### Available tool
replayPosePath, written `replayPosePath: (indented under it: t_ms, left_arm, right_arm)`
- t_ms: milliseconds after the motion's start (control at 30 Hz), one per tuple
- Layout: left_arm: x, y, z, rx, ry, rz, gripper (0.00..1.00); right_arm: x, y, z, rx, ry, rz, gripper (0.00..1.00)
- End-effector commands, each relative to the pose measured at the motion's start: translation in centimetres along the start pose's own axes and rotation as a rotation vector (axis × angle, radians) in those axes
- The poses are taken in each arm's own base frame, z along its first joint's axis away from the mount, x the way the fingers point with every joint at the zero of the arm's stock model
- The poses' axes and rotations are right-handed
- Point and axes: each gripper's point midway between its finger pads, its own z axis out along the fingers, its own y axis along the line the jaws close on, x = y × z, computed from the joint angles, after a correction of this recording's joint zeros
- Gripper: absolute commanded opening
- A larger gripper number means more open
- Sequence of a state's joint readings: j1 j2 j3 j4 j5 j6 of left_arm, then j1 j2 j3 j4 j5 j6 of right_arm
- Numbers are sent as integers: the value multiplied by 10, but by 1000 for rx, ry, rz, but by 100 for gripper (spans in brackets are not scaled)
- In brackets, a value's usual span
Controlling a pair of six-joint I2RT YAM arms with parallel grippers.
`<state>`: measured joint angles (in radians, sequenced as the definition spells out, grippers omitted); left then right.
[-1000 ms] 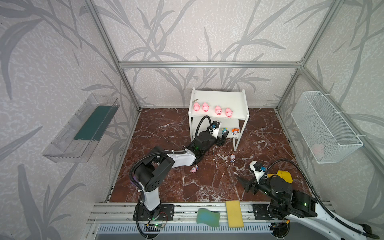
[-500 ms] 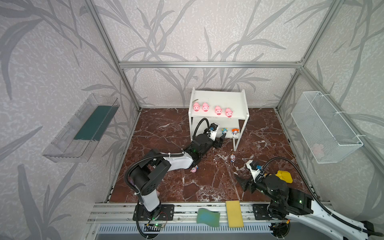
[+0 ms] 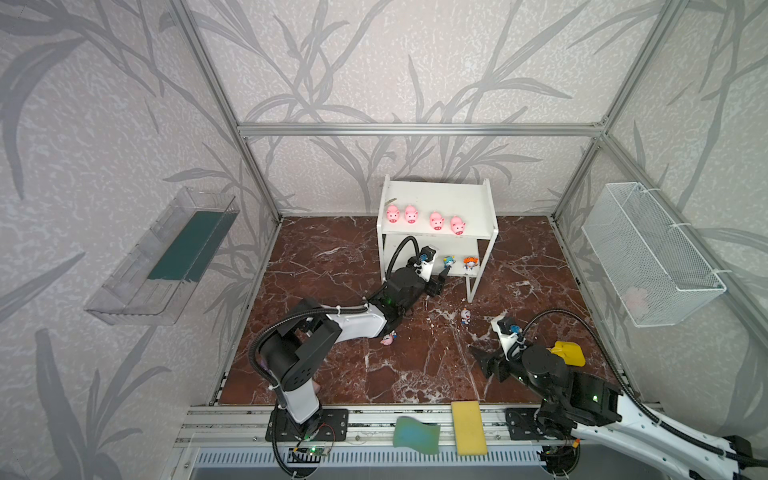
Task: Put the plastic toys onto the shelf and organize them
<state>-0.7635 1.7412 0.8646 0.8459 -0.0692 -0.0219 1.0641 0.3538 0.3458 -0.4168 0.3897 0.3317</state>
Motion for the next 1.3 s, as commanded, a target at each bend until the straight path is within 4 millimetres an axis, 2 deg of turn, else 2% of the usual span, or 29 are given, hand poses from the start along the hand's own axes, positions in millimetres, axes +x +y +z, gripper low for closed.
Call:
replayPosePath:
  t_ms: [0, 367, 600, 767, 800, 1000, 1133, 1267]
  left_arm:
    - [20, 14, 3, -50, 81, 15, 74]
    - [20, 21, 4, -77, 89, 14, 74]
    - [16, 22, -5, -72, 80, 6, 75]
    - [5, 20, -20, -58, 64, -6, 77]
    - [3, 20, -23, -57, 61, -9, 77]
    - [-6, 17, -48, -39, 48, -26, 78]
    - [-8, 16, -66, -28, 45, -35, 78]
    - [-10, 14, -87, -10, 48, -38, 78]
  right_arm:
    - [-12, -2, -3, 24, -17, 35, 87]
    - [-11, -5, -1, 48, -6, 46, 87]
    - [-7, -10, 6, 102, 27, 58, 87]
    - [-3, -9, 17, 113, 76, 90, 85]
    - [-4, -16, 19, 142, 81, 117, 83]
    - [6, -28, 38, 182, 154, 217, 80]
    - [14, -35, 55, 176, 188, 307, 76]
    - [19, -47, 69, 188, 206, 376, 65]
